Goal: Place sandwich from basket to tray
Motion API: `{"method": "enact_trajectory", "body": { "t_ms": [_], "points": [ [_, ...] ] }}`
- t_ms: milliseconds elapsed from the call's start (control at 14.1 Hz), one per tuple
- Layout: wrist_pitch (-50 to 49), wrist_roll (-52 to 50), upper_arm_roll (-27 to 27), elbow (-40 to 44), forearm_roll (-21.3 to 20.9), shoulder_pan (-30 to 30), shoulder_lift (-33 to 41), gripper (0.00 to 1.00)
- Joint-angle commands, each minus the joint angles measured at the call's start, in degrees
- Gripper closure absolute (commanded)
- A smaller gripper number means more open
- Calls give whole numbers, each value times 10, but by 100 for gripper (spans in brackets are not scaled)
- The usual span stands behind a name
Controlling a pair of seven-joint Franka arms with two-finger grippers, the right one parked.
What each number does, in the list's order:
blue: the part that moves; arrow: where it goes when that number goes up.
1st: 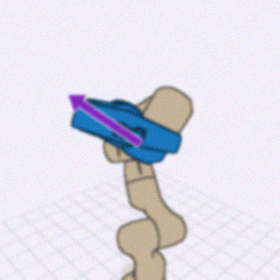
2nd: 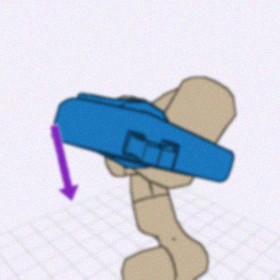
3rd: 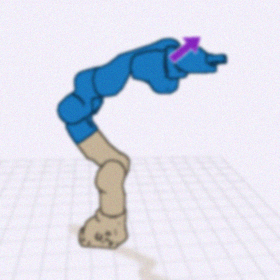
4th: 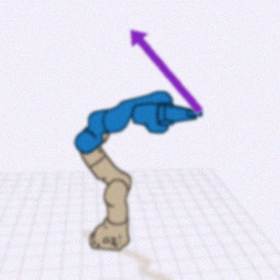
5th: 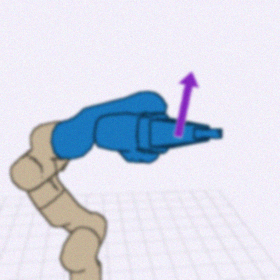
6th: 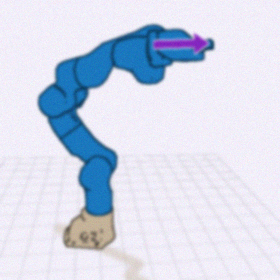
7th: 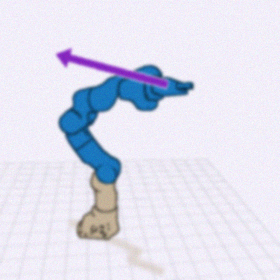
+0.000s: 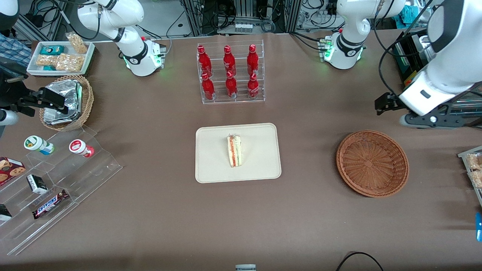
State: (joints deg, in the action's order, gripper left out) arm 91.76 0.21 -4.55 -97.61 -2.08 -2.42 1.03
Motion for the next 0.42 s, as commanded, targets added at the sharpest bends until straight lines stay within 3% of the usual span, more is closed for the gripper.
{"method": "enact_trajectory", "body": {
  "t_ms": [0, 354],
  "points": [
    [-12, 30, 22, 14, 2, 5, 6, 0],
    [-29, 23, 43, 35, 9, 5, 9, 0]
  ]
}}
